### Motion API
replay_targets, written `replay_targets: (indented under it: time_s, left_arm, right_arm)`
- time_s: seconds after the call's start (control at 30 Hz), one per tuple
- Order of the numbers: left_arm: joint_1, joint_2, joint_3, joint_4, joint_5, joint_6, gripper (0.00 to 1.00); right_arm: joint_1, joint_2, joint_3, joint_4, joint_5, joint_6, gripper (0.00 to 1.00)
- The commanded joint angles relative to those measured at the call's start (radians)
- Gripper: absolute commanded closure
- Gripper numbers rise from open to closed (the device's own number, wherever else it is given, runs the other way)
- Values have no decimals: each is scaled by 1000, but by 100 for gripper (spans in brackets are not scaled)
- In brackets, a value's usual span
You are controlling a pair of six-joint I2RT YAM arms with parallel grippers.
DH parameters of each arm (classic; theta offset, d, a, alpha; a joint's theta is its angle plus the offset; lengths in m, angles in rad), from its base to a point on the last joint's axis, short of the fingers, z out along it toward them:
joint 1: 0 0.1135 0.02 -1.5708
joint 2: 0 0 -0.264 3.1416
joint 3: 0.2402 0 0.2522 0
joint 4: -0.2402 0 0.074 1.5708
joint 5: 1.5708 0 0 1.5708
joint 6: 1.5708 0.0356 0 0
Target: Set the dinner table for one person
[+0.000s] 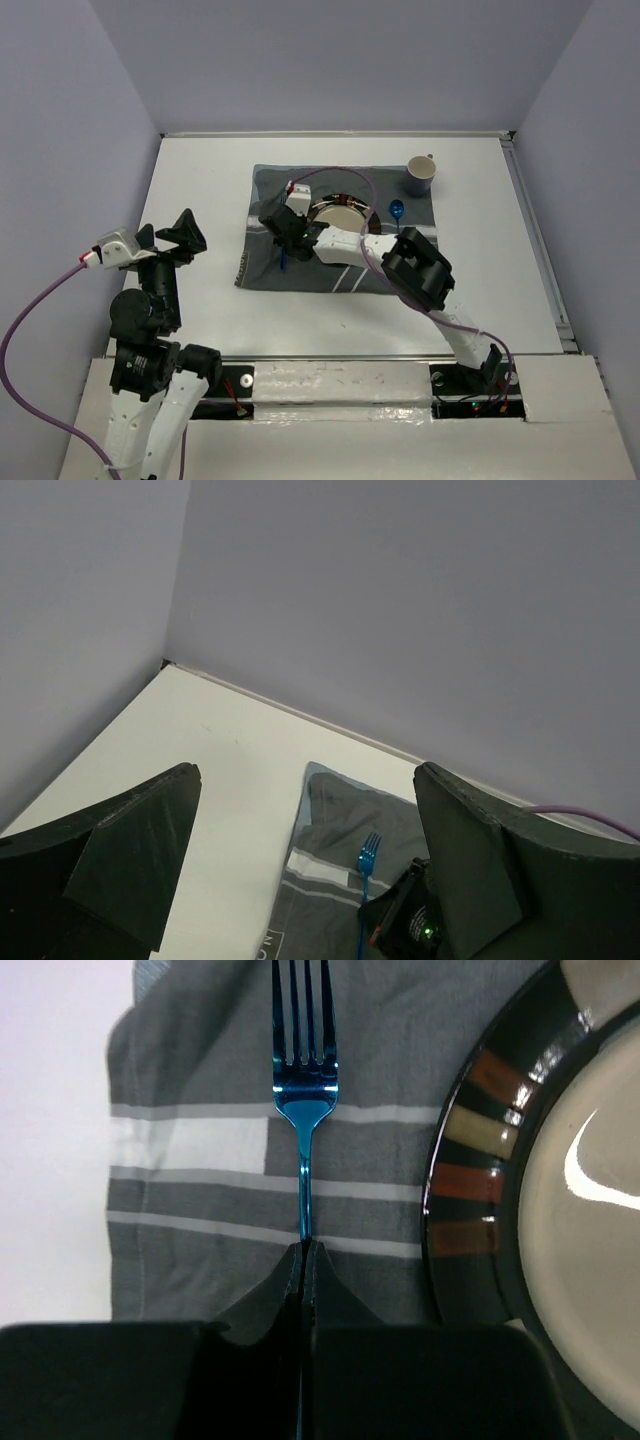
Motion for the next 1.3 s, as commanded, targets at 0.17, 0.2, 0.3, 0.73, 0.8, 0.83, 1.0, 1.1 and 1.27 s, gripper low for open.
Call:
replay_targets:
  time_s: [0.17, 0.2, 0.3, 0.73, 0.8, 0.83, 1.0, 1.1, 1.27]
  left_arm:
    - [4, 6, 23, 56, 18, -2, 1]
    - [4, 6, 23, 56, 18, -1, 1]
    - [4, 6, 23, 56, 18, -2, 1]
    - [4, 18, 15, 62, 20, 4, 1]
    - [4, 20, 12, 71, 29, 10, 1]
    - [4, 21, 8, 74, 44, 12, 2]
    - [3, 56, 3, 82, 73, 19, 1]
    - [3, 66, -3, 85, 99, 12, 1]
    - [-2, 86, 15, 58, 141, -14, 1]
  right_arm:
    - [-25, 31, 53, -30, -1, 87, 100]
    - [-25, 39, 58, -31, -9, 82, 100]
    - [-25, 56, 61, -40, -18, 91, 99]
    - [-25, -171, 47, -42, -130, -43, 11]
    - [-16, -260, -20, -25, -158, -93, 6]
    - [-4, -366, -52, -17, -173, -146, 3]
    - [33, -799, -400, 70, -207, -257, 0]
    - [33, -1113, -725, 70, -186, -327, 0]
    - [33, -1487, -945, -176, -77, -364, 0]
